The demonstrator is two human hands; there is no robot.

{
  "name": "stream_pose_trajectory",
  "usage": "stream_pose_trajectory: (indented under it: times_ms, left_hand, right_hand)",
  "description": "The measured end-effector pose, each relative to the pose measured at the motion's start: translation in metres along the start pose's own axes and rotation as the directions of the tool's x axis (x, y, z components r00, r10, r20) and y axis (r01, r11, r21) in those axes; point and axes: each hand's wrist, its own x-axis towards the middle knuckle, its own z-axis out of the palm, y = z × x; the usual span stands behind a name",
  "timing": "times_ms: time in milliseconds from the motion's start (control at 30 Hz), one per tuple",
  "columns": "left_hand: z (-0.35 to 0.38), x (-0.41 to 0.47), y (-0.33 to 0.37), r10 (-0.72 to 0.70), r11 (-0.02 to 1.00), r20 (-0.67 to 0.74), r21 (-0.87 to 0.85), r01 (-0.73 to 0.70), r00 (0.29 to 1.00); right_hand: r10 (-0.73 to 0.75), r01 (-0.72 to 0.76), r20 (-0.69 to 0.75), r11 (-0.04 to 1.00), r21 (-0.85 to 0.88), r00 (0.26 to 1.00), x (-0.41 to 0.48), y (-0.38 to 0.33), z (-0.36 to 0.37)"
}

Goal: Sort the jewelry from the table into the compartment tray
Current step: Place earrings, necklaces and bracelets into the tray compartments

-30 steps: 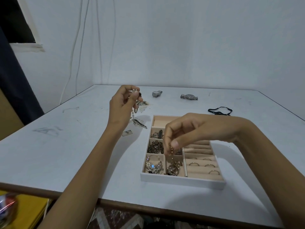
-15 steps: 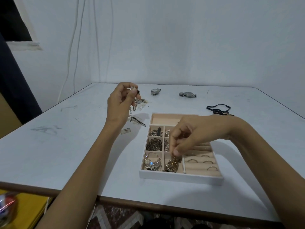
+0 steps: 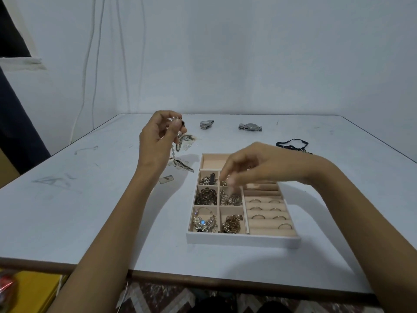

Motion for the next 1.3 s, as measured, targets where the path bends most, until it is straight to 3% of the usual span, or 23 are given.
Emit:
stream_pose_trajectory:
  times_ms: [67, 133, 200, 300, 467, 700, 1300]
  left_hand:
    - [-0.001, 0.000, 0.001, -0.001, 1.000, 0.014, -0.013, 0.002, 1.000]
    - [-0.002, 0.001, 0.002, 0.006, 1.000, 0.034, -0.031, -0.005, 0.999]
    - [-0.002, 0.001, 0.004, 0.021, 0.999, 0.056, -0.049, -0.018, 0.998]
    - [-0.002, 0.000, 0.007, 0.033, 0.998, 0.086, -0.056, -0.028, 0.996]
    - [0.001, -0.005, 0.016, 0.044, 0.994, 0.135, -0.105, -0.030, 0.990]
    - [0.014, -0.013, 0.028, 0.030, 0.981, 0.221, -0.196, 0.014, 0.975]
    - [0.024, -0.017, 0.025, -0.019, 0.976, 0.265, -0.205, 0.075, 0.964]
  right_hand:
    - [0.055, -0.049, -0.230, 0.998, 0.031, 0.972, -0.007, 0.014, -0.007]
    - [0.134, -0.171, -0.454, 0.984, -0.041, 0.881, -0.017, 0.032, -0.008]
    - [0.213, -0.325, -0.539, 0.938, -0.120, 0.815, -0.029, 0.049, -0.003]
    - [0.330, -0.436, -0.481, 0.891, -0.125, 0.812, -0.049, 0.066, 0.012]
    - [0.361, -0.494, -0.380, 0.796, -0.350, 0.851, -0.057, 0.069, 0.035]
    - [0.335, -0.478, -0.349, 0.711, -0.516, 0.875, -0.058, 0.078, 0.042]
    - [0.338, -0.491, -0.370, 0.722, -0.488, 0.865, -0.054, 0.078, 0.042]
